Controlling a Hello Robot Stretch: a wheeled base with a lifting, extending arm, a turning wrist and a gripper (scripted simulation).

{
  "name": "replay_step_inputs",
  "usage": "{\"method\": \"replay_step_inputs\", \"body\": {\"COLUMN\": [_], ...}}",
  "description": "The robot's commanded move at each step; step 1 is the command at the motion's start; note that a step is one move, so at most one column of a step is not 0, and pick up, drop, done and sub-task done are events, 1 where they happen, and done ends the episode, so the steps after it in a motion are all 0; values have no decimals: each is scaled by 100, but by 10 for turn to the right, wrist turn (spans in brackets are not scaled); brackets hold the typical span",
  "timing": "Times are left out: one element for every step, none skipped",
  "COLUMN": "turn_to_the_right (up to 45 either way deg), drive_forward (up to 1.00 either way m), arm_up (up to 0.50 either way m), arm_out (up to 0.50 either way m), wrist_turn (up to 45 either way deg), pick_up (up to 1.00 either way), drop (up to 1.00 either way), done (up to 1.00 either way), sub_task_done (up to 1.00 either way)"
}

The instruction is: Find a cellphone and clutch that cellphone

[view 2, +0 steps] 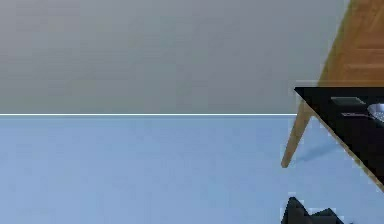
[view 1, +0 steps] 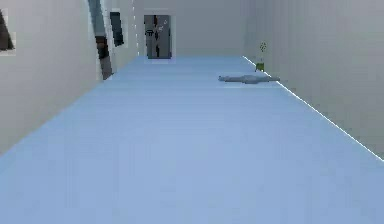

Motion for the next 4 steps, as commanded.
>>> {"method": "replay_step_inputs", "body": {"turn_to_the_right": [450, 390, 0, -180], "drive_forward": [0, 0, 60, 0], "arm_up": [0, 0, 0, 0], "arm_out": [0, 0, 0, 0], "wrist_turn": [0, 0, 0, 0], "pick_up": [0, 0, 0, 0], "drop": [0, 0, 0, 0], "done": [0, 0, 0, 0], "sub_task_done": [0, 0, 0, 0]}}
